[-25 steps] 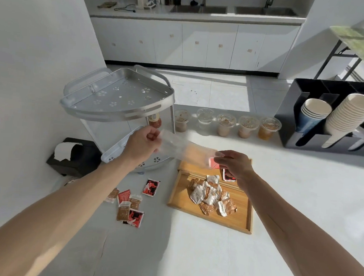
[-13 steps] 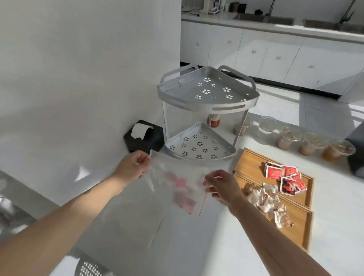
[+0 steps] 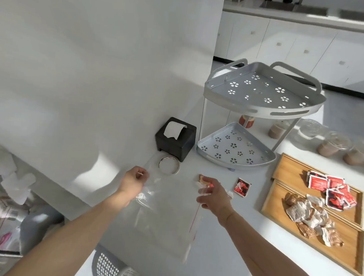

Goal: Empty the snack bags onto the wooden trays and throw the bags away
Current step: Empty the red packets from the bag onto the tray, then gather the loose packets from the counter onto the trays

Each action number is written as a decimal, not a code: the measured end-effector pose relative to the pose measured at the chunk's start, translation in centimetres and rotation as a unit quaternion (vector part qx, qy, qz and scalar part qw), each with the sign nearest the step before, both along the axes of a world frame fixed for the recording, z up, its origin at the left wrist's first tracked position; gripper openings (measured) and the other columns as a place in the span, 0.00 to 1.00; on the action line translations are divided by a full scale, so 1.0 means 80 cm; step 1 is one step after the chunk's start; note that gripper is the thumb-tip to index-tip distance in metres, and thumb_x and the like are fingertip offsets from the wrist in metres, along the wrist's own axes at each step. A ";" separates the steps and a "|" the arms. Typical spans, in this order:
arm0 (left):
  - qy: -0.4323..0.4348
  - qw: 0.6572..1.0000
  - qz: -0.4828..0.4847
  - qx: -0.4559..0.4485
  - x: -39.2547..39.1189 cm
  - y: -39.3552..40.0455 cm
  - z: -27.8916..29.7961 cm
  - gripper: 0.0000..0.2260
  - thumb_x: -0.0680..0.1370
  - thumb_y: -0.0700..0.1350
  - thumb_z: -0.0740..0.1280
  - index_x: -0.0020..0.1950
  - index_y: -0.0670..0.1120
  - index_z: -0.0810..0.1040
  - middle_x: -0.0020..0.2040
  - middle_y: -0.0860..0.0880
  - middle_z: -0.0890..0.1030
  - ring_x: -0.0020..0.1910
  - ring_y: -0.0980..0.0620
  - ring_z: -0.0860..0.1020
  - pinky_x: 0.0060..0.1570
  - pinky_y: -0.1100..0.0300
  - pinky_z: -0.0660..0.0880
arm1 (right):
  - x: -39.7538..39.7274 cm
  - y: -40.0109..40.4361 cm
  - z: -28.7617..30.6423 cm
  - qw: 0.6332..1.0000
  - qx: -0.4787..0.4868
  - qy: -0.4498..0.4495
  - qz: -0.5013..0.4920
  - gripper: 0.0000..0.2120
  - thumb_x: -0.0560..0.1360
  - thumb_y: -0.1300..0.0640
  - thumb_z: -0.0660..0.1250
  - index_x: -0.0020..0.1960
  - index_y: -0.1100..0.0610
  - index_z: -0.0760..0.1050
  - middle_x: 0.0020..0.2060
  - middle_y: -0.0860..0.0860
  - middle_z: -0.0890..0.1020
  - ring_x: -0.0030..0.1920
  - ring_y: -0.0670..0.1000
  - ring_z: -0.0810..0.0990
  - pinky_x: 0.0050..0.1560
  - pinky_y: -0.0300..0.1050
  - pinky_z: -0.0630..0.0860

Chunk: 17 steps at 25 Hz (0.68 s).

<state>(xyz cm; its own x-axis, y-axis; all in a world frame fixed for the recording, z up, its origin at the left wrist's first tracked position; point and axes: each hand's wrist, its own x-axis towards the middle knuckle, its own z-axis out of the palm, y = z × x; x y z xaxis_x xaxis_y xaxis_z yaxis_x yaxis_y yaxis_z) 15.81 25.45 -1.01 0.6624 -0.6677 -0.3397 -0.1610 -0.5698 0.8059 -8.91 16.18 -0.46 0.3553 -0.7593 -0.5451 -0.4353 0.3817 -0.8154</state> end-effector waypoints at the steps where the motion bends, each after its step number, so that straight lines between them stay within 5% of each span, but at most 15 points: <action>1: 0.004 1.000 -0.001 0.007 0.003 -0.003 -0.006 0.02 0.79 0.42 0.66 0.47 0.44 0.76 0.37 0.46 0.77 0.29 0.49 0.74 0.26 0.63 0.68 | 0.003 0.000 -0.007 1.000 -0.012 0.019 -0.013 0.28 0.69 0.73 0.69 0.65 0.53 0.72 0.44 0.54 0.79 0.39 0.51 0.77 0.42 0.46 0.80; 3: 0.008 1.000 -0.006 0.024 0.010 -0.008 -0.018 0.02 0.79 0.41 0.66 0.49 0.43 0.77 0.36 0.47 0.77 0.25 0.54 0.74 0.21 0.65 0.68 | 0.010 -0.003 -0.019 0.997 -0.040 0.069 -0.026 0.26 0.70 0.71 0.69 0.64 0.53 0.73 0.44 0.52 0.79 0.40 0.52 0.79 0.49 0.52 0.82; 6: 0.021 0.998 -0.024 0.051 0.022 -0.014 -0.035 0.07 0.76 0.38 0.68 0.53 0.42 0.78 0.34 0.48 0.77 0.28 0.51 0.76 0.32 0.60 0.72 | 0.019 -0.004 -0.033 0.990 -0.065 0.118 -0.030 0.24 0.70 0.68 0.70 0.64 0.54 0.73 0.46 0.51 0.80 0.45 0.56 0.82 0.52 0.57 0.81; 11: 0.008 0.995 -0.052 0.090 0.033 -0.022 -0.054 0.08 0.75 0.40 0.67 0.54 0.48 0.75 0.39 0.47 0.79 0.34 0.46 0.76 0.32 0.60 0.71 | 0.025 -0.003 -0.046 0.978 -0.112 0.176 -0.010 0.22 0.73 0.63 0.71 0.65 0.52 0.73 0.49 0.50 0.79 0.47 0.53 0.79 0.47 0.44 0.76; 17: -0.026 0.991 -0.069 0.116 0.028 -0.032 -0.057 0.09 0.76 0.41 0.67 0.56 0.46 0.76 0.43 0.46 0.80 0.36 0.46 0.76 0.32 0.60 0.70 | 0.018 -0.011 -0.043 0.967 -0.138 0.213 0.026 0.21 0.74 0.56 0.71 0.66 0.50 0.72 0.56 0.51 0.82 0.51 0.55 0.82 0.51 0.47 0.79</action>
<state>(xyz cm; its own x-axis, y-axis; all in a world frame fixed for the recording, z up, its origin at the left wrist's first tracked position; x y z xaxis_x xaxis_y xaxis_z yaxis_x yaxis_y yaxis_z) 18.08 22.89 -5.60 0.5904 -0.6614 -0.4626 -0.2880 -0.7080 0.6448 -7.48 15.31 -3.91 0.1847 -0.8841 -0.4292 -0.7670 0.1434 -0.6255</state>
